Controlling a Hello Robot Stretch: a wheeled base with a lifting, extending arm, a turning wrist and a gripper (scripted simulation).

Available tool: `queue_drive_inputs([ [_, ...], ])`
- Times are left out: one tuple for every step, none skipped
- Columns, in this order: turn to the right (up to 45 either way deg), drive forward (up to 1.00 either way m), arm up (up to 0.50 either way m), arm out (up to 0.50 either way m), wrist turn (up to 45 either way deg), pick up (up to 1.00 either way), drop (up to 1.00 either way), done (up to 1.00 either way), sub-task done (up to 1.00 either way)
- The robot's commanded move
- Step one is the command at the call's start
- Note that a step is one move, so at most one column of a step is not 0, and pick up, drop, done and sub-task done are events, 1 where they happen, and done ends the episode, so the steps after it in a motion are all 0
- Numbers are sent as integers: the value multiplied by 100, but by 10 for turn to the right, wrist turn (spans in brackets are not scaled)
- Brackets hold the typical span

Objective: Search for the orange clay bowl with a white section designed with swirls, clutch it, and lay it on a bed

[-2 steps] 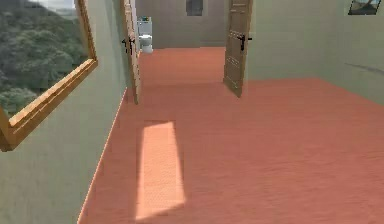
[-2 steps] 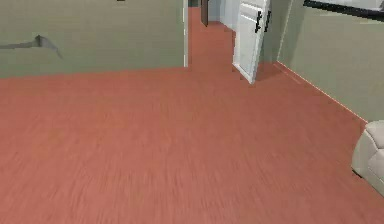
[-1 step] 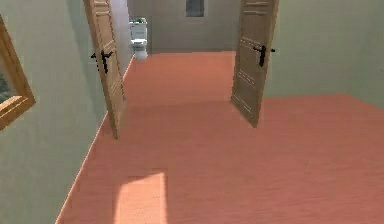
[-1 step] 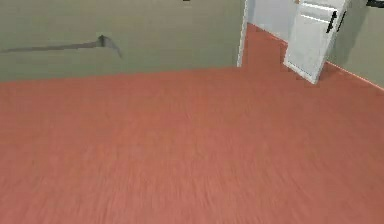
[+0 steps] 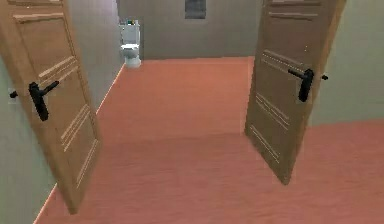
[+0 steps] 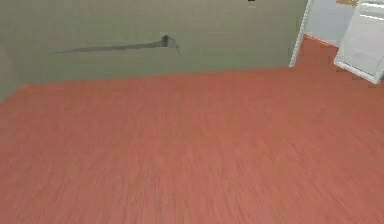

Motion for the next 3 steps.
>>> queue_drive_inputs([
  [-30,0,0,0,0,0,0,0,0],
  [0,100,0,0,0,0,0,0,0],
  [0,100,0,0,0,0,0,0,0],
])
